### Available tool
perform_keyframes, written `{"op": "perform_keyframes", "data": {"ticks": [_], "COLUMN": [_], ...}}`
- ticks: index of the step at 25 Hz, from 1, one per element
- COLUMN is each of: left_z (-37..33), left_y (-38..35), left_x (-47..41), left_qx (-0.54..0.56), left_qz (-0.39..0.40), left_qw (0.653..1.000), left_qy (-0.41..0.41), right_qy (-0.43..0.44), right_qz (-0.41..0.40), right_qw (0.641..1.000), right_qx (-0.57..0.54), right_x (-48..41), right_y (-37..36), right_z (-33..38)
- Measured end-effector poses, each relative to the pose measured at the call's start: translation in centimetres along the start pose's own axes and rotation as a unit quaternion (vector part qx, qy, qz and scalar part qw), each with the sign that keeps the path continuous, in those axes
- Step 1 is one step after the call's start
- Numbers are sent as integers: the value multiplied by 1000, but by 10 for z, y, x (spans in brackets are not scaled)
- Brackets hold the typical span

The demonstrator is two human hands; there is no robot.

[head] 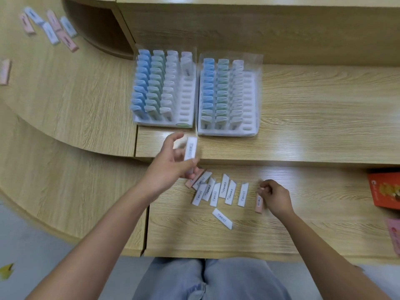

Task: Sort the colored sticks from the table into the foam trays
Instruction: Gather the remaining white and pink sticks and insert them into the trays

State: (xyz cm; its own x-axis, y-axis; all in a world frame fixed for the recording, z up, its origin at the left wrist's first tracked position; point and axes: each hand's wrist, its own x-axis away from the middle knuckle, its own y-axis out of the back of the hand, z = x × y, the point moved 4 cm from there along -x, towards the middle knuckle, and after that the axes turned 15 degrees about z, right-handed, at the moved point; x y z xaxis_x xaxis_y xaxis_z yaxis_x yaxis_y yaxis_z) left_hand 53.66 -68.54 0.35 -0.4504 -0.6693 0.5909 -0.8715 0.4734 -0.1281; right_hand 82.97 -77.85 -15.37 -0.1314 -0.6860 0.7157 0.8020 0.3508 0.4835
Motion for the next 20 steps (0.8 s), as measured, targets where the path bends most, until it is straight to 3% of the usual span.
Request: {"op": "perform_keyframes", "data": {"ticks": [4,9,13,20], "left_z": [32,49,46,44], "left_y": [-14,-22,-18,-7], "left_x": [5,12,12,15], "left_qx": [-21,-18,-166,-336], "left_qz": [26,119,57,-106], "left_qw": [999,992,984,929], "left_qy": [30,46,11,-114], "right_qy": [-3,3,5,-5], "right_qz": [-13,-28,-4,-16], "right_qw": [1000,997,987,982], "right_qx": [19,79,163,189], "right_x": [-5,-1,-2,-9], "right_y": [-4,-13,-32,-47], "right_z": [-1,10,31,41]}}
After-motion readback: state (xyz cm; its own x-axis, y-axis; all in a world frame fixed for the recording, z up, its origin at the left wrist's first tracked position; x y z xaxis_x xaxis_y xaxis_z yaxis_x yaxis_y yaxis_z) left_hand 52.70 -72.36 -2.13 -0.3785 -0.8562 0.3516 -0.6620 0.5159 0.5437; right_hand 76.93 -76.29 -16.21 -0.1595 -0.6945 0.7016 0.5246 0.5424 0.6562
